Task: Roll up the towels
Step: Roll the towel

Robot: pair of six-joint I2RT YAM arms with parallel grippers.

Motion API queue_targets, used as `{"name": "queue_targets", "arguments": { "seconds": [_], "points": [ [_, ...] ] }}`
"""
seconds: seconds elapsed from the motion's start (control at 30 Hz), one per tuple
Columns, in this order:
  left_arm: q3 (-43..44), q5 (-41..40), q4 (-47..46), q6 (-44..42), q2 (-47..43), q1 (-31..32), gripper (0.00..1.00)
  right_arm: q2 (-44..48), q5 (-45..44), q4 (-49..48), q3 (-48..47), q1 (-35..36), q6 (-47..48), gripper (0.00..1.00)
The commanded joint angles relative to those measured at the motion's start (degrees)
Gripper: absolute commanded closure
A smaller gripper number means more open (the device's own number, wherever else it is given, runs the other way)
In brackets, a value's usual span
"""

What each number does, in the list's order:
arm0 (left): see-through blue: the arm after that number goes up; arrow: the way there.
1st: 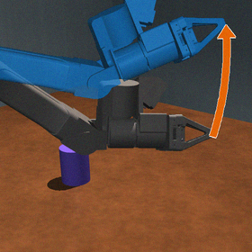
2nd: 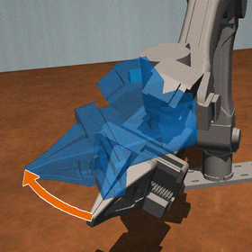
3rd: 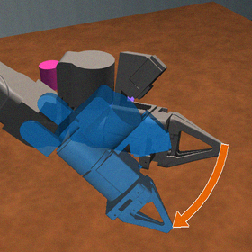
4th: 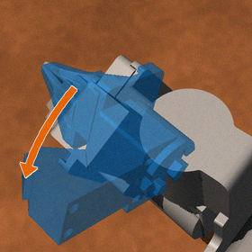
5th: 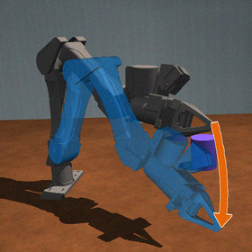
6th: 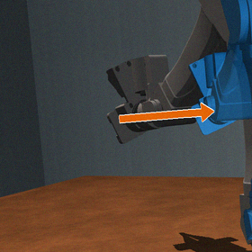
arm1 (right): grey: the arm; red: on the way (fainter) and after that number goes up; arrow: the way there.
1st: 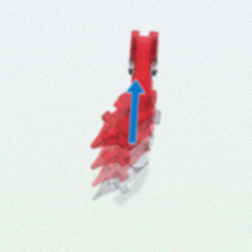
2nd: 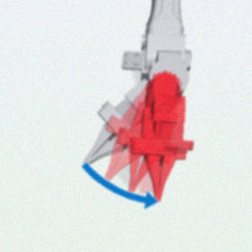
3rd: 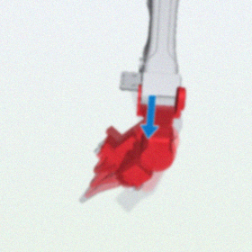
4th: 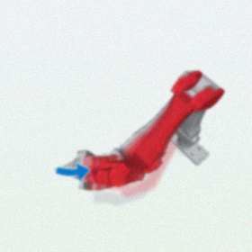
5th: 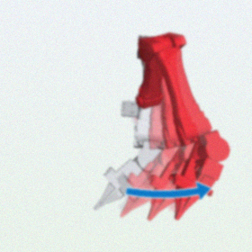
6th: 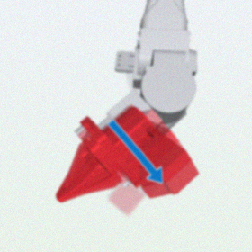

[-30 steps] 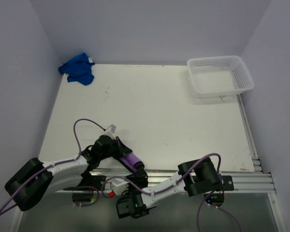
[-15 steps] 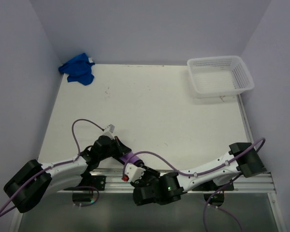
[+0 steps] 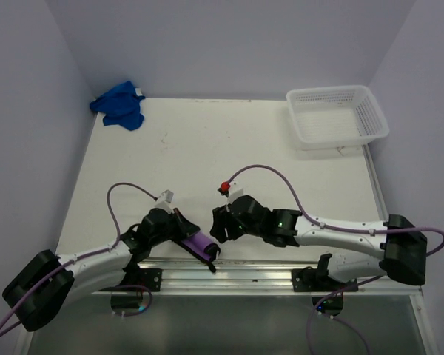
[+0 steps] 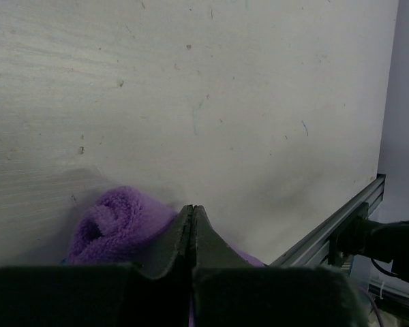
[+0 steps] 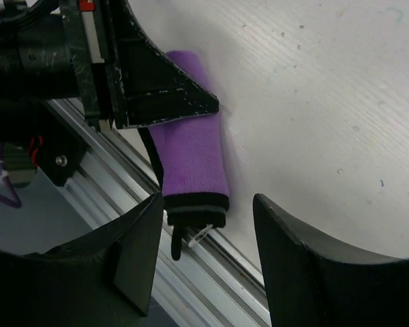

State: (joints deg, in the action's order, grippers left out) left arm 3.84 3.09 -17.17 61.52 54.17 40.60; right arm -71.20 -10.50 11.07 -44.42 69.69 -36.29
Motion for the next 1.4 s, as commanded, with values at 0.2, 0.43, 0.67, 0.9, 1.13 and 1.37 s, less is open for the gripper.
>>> {"name": "queue_targets", "arguments": {
  "seconds": [0.2,0.43,0.67,0.9,1.13,1.37],
  "points": [
    [-7.7,-2.9,2.0,-1.7,0.2,0.6,1.00,-15.4,20.5,-15.5,0.4,-4.1,-7.5,0.39],
    [-8.0,-4.6,2.4,-2.0,-0.8,1.0,1.00,-19.5,18.8,-16.3,0.8,-4.1,-6.7,0.38],
    [-8.1,-4.7,2.2,-2.0,-0.9,1.1,1.00,-23.5,19.8,-16.8,1.2,-3.9,-6.6,0.41],
    [-7.9,-4.9,2.9,-2.2,-1.0,1.1,1.00,-24.3,18.3,-16.0,1.9,-2.6,-6.2,0.53],
    [-4.5,-4.9,6.1,-2.3,-2.7,1.1,0.98,-23.0,12.2,-12.0,0.9,0.2,-4.8,0.78],
    [4.3,-3.4,8.9,-1.8,-4.4,1.1,0.77,-21.4,-1.7,-5.0,-2.2,6.1,-3.4,0.85]
  ]
}}
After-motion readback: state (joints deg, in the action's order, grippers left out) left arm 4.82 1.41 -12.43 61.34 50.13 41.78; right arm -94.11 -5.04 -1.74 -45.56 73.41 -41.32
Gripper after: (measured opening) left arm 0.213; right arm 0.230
